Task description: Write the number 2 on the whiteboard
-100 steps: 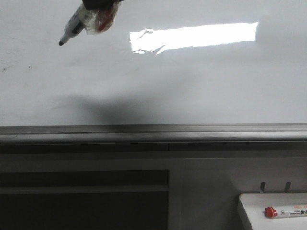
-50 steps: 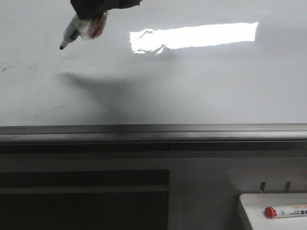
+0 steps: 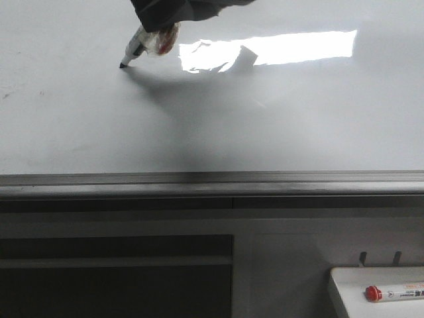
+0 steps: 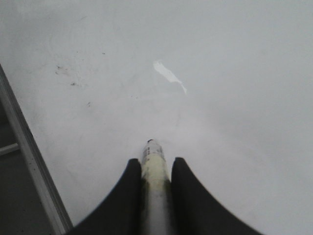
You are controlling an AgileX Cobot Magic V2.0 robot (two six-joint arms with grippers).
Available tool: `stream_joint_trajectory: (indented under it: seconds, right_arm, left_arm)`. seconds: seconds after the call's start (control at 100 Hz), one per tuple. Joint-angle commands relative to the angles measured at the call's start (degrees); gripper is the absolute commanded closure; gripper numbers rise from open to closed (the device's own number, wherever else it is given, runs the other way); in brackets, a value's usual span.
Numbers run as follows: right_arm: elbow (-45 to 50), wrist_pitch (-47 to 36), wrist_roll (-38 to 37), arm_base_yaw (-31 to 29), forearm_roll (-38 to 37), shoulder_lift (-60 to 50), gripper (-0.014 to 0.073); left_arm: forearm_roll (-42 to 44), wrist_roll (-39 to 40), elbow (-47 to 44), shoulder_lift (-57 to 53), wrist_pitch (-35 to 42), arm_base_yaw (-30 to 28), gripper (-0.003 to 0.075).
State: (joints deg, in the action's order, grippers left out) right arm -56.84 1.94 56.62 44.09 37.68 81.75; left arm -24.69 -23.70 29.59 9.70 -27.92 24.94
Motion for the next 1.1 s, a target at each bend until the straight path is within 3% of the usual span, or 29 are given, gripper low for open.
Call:
stream_joint_trajectory:
  seconds: [0.0,0.4,0.76,0.89,1.09]
  right_arm:
    - [-2.0,-4.2,0.8,-1.5,-0.5,-1.8,0.0654]
    - [-3.0,-5.4,3.4,-5.8,-2.7,-2.4,0.0654]
    - [-2.9,8.8,0.5,-13.7,-2.6,-7.5,0.0654]
    - [-2.5,14.4,-1.0,-13.3,-2.6,-7.5,0.0654]
    - [0.2,13.0,-3.9,-8.5,-2.6,-5.3,0.0653]
  left_arm:
    - [-1.4,0.4,1.4,0.6,4.1,0.7,0.0741]
    - [-1.4,0.4,1.4,0.6,4.1,0.7,0.0741]
    - [-1.4,0.4,1.4,0.6,4.1,0.7,0.0741]
    - [-1.4,0.4,1.4,0.6,4.1,0.7,0.0741]
    - [-1.4,0.4,1.4,0.6,4.2,0.7,0.0741]
